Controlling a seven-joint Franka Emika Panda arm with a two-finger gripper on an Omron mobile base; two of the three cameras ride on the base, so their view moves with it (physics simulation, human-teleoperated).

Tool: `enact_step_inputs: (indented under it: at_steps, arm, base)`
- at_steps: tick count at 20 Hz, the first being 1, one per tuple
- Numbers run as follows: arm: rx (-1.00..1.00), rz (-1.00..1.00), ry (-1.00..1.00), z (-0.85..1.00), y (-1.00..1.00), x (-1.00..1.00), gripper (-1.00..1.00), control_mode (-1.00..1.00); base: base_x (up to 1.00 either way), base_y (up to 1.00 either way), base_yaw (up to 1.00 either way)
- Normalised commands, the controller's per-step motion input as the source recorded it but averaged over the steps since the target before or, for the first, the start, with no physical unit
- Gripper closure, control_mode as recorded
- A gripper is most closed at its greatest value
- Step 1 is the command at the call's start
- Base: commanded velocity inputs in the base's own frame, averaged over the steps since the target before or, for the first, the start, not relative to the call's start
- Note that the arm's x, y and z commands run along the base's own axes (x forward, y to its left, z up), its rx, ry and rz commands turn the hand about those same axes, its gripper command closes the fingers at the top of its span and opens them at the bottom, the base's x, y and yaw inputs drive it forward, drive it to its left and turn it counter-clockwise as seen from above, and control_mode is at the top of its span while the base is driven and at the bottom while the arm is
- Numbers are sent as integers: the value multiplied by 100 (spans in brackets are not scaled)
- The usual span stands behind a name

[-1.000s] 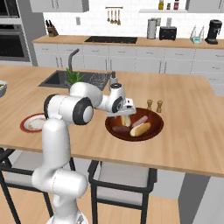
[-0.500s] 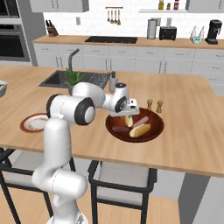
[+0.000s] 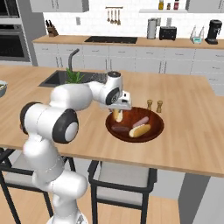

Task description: Place one bun and one sausage from the bowl on each plate.

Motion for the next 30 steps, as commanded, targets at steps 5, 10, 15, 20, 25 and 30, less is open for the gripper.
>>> enact_step_inputs:
  at_steps: [5,10,15,20,25,30]
  arm:
    - [0,-1,9,83,100,-77,100,-100]
    - [0,0,18,35,100,-60,100,-100]
    - [0,0,19,2,100,-26,100,-100]
    - [2,0,16,0,100,1,100,-100]
    - [14,0,15,-6,100,7,100,-100]
    - [28,0,11,-25,100,6,100,-100]
  base:
    - [0,0,0]
    - [0,0,0]
    - [0,0,0]
    - [0,0,0]
    - [0,0,0]
    - [0,0,0]
